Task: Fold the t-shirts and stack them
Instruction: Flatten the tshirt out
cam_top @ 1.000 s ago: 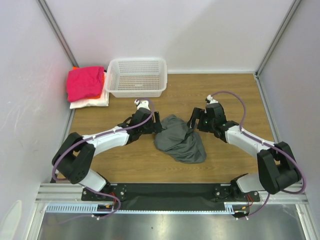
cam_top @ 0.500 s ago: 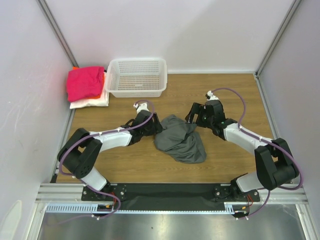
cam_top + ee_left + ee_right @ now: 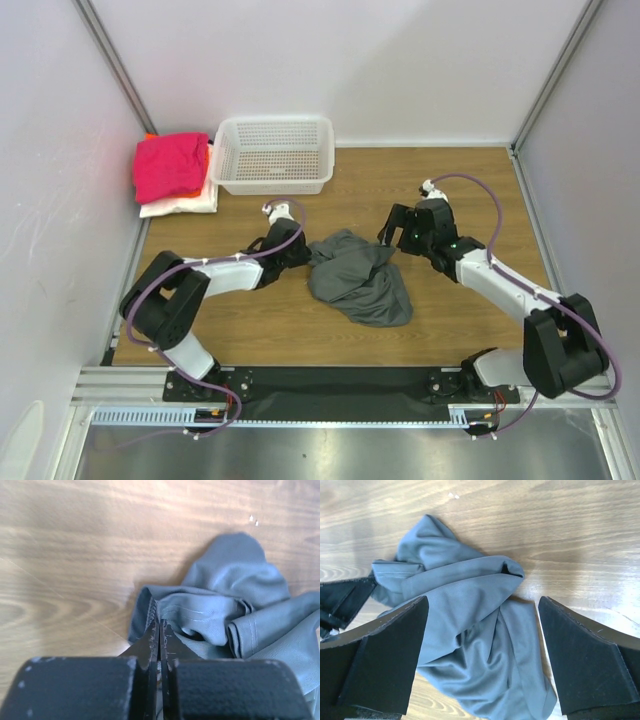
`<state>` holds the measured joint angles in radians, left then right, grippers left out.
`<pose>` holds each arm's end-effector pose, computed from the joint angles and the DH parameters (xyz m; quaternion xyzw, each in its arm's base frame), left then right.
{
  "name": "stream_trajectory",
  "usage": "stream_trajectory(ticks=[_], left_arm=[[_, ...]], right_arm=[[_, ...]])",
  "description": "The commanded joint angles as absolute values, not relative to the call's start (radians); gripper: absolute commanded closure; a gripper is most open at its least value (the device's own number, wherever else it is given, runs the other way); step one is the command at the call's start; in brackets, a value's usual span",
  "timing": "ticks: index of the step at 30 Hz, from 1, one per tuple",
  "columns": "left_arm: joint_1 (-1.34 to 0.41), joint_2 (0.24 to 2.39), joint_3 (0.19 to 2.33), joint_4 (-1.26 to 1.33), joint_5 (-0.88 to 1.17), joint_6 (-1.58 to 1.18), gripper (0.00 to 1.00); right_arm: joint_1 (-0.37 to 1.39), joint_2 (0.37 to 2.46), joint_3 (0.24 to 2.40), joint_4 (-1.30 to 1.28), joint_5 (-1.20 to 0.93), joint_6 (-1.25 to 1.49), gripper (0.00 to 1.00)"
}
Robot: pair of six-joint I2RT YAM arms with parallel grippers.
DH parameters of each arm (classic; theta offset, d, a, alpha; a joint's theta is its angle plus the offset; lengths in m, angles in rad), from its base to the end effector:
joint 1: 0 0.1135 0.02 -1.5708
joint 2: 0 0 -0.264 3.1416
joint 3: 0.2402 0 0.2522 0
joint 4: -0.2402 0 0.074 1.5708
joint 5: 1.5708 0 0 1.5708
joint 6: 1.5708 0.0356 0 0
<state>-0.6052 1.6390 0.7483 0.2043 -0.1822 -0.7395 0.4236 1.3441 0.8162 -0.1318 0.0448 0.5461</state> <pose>0.2693 -0.1785 0.1551 -0.0992 0.8954 -0.2011 0.3846 0.2642 0.1174 0.2320 0.0648 0.8955 0.1872 0.3985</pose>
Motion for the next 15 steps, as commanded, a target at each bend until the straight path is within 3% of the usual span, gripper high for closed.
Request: stream_trajectory(ticks=[1,11,15], left_arm=[[-0.577,1.511,0.752,0.258,-0.23,-0.651,1.0],[-0.58,0.99,0.81,0.117,-0.348,-0.391,1.0],[-0.581,0.867,0.897,0.078,-0.271,-0.324,1.0]], right_arm=[[0.428,1.27,0.865,-0.16,0.072,0.522,0.03],[0.431,1.057,0.868,-0.16,0.058,0.466,0.02],[0.434,0.935,0.864,-0.115,0.014,0.434,0.01]])
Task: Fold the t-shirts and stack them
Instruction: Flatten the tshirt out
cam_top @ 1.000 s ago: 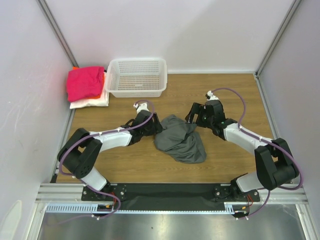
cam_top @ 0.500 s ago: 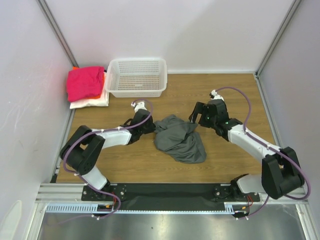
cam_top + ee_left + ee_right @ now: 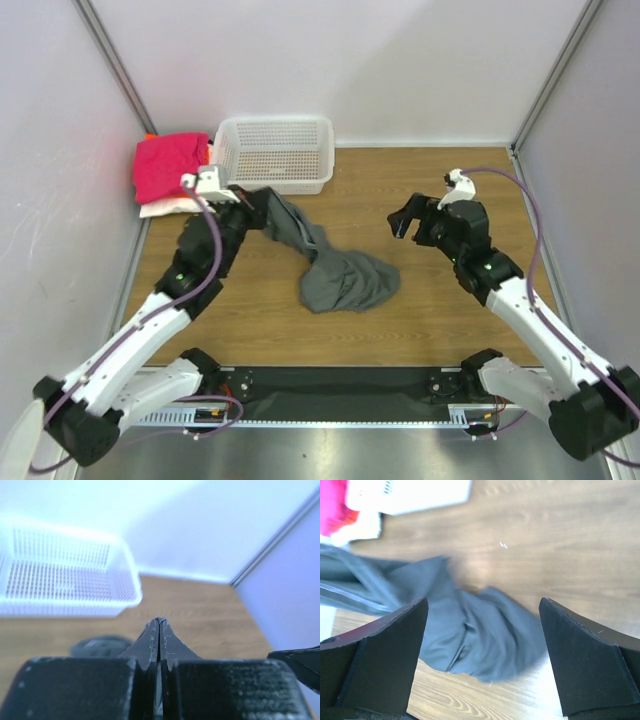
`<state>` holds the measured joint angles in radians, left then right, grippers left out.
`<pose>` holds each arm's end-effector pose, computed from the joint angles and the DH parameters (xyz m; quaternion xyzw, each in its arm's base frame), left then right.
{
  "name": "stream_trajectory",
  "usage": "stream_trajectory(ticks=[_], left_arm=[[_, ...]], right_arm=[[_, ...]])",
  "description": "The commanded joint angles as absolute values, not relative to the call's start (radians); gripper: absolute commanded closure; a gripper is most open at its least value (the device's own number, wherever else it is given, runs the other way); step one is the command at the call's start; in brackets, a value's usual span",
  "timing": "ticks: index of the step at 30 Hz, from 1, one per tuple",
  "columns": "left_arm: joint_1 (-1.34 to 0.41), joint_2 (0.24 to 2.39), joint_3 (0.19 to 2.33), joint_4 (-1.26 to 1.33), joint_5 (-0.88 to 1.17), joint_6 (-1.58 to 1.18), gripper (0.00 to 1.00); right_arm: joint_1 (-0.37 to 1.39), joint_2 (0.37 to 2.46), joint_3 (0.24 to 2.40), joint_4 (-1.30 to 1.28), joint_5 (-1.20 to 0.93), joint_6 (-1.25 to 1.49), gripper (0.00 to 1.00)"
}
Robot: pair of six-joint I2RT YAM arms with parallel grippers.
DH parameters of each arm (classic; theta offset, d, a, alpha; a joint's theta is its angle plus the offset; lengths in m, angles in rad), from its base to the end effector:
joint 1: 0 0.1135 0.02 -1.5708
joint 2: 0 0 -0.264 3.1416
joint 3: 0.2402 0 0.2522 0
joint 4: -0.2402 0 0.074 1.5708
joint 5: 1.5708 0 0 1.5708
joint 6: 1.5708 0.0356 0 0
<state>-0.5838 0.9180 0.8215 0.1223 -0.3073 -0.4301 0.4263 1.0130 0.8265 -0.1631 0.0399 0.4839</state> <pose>0.1871 -0.1107 0.3621 -0.0563 0.6961 -0.2502 0.6706 0.2146 0.0959 0.3135 0.0350 0.8185 0.2373 0.5221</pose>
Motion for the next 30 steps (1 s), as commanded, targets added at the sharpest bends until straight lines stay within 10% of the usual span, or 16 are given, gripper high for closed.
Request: stream_trajectory(ticks=[1,20,30], left_arm=[[-0.581,0.85,0.914,0.077,-0.232,-0.316,1.0],[-0.634,1.27,1.989,-0.457,-0.186,-0.003,1.0],[-0.634,1.269,1.901,-0.449,-0.127,-0.064,1.0]], right_arm=[[0.433,0.917,0.861,-0.104,0.009,0.419,0.01],[0.434,0.727,0.792,-0.166,0.038,0.379,0.0],[0.439,0.761,0.767,-0.1,-0.106,0.351,0.0]])
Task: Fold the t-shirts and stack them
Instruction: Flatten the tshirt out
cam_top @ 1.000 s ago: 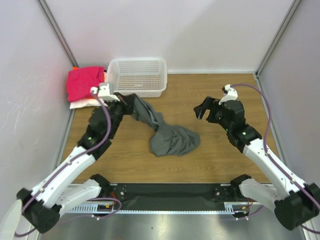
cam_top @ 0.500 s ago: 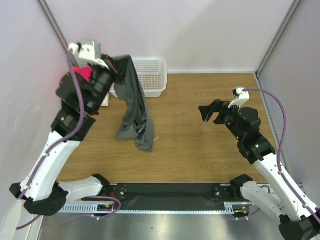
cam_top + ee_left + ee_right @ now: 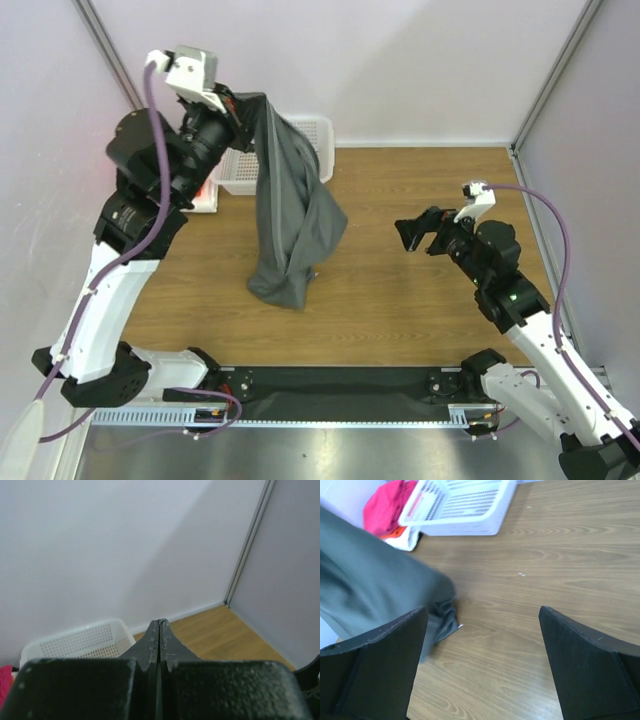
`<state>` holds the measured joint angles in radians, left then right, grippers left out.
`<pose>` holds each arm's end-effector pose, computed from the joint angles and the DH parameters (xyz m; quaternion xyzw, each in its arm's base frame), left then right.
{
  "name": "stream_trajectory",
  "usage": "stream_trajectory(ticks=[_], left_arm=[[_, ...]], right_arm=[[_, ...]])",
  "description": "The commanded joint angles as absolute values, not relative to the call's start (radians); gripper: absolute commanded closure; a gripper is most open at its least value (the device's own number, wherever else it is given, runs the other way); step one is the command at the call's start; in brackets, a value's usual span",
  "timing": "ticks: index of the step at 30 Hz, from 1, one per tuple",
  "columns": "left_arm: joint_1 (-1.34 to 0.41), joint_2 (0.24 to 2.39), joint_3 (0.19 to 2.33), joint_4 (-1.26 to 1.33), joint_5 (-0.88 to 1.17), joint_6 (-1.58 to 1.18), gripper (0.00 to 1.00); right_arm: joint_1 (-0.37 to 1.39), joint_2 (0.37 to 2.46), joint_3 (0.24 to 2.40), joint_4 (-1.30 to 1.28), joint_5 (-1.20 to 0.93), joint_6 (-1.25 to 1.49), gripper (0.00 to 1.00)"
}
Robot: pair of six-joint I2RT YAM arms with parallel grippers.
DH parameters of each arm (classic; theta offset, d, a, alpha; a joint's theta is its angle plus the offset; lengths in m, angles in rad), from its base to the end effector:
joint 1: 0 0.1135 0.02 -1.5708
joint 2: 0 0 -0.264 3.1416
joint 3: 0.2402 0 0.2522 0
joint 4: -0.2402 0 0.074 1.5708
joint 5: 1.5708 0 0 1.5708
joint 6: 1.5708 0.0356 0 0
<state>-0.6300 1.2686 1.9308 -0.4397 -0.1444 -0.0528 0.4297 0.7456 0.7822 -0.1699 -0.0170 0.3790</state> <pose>0.1681 -0.1162 0.5876 0.1232 0.6129 -0.2185 0.7493 0.1609 0.0744 0.3470 -0.0247 0.7522 0.2649 0.6028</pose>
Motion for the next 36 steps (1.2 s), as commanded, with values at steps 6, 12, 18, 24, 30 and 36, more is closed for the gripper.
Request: stream_trajectory(ticks=[6,12,18,24,30,36], left_arm=[[-0.634,1.244,1.754,-0.399,-0.163,-0.132,1.0],[-0.635,1.242,1.703,-0.382,-0.227,-0.152,1.0],[-0.768,1.362,1.715,-0.354,-0.207,-0.173,1.0],[-0.913,1.636,1.722,-0.192,-0.189,-0.305,1.0],[-1.046,2.083,2.171,-0.317,-0.124,-0.311,0.49],[-1.039,1.974,2.121,-0.382,-0.228,-0.269,0.0]], right_arm=[[0.469,0.857,0.776,-0.04,-0.107,0.371,0.0],[0.471,0.871,0.746,-0.052,-0.075,0.39,0.0],[0.466,0.809,0.756,-0.225,0.185,0.462,0.0],[0.364,0.642,0.851,-0.565,0.434,0.572,0.0],[0.266,0.525,0.897,-0.701,0.506,0.571,0.0],[0.252,0.56,0.896,-0.655,0.41,0.509,0.0]])
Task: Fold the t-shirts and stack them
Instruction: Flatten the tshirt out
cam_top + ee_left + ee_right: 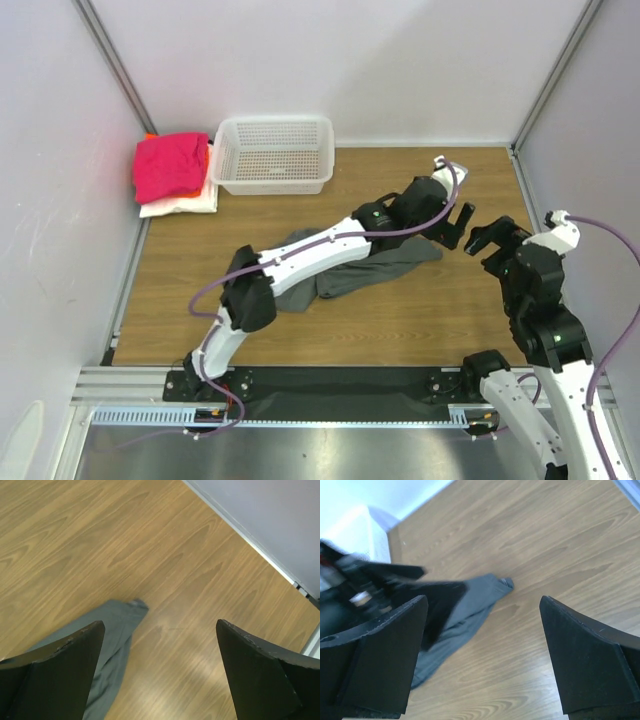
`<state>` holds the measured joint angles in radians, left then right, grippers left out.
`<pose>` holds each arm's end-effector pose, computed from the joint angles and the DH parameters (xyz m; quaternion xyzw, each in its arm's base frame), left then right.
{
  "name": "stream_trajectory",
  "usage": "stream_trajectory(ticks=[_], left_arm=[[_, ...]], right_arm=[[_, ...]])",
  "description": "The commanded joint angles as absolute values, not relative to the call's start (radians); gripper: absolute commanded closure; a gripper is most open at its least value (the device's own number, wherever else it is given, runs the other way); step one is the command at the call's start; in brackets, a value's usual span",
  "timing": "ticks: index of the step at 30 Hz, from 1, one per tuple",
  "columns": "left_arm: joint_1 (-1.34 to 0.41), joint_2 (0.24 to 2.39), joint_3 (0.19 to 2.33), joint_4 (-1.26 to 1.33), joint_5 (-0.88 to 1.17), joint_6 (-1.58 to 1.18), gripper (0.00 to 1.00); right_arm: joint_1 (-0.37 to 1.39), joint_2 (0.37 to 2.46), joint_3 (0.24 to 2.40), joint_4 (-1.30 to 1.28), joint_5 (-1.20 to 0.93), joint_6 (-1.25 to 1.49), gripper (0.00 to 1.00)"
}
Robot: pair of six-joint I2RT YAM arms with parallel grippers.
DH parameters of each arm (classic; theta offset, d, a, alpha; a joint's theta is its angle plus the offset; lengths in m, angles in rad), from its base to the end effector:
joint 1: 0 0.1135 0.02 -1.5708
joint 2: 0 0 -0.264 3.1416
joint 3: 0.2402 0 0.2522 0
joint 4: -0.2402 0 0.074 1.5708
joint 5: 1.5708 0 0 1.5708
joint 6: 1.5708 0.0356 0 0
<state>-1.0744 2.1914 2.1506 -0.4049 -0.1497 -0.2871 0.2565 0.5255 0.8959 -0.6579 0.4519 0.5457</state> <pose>0.2520 -0.4541 0.3312 0.2867 0.7943 -0.2856 0.4531 0.1006 0.0103 0.3605 0.2452 0.7533 0.0625 0.6071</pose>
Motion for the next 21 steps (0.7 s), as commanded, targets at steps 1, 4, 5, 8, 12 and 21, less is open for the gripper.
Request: stream_trajectory(ticks=[1,4,5,8,12,21], left_arm=[[-1.026,1.923,2.052,-0.342,-0.27,-0.276,0.0],[-0.933,1.697,1.751,-0.298,-0.294,-0.343,0.0],[-0.878,1.627,1.588,-0.288,-0.308,-0.359,0.0],[-0.801,1.361,1.258,-0.284,-0.394,-0.426,0.0],[-0.761,1.091,0.927,-0.342,-0.423,-0.553,0.01],[-0.739,0.844,0.502,-0.345,-0.382,-0.821,0.05]], right_arm=[[0.252,0.575,0.89,-0.64,0.387,0.5,0.0],[0.25,0.627,0.848,-0.543,0.237,0.476,0.0],[0.252,0.653,0.835,-0.508,0.182,0.45,0.0],[0.271,0.71,0.772,-0.379,-0.047,0.477,0.0],[0.421,0.886,0.69,-0.217,-0.072,0.483,0.01],[0.773,1.282,0.776,-0.045,-0.008,0.384,0.04]])
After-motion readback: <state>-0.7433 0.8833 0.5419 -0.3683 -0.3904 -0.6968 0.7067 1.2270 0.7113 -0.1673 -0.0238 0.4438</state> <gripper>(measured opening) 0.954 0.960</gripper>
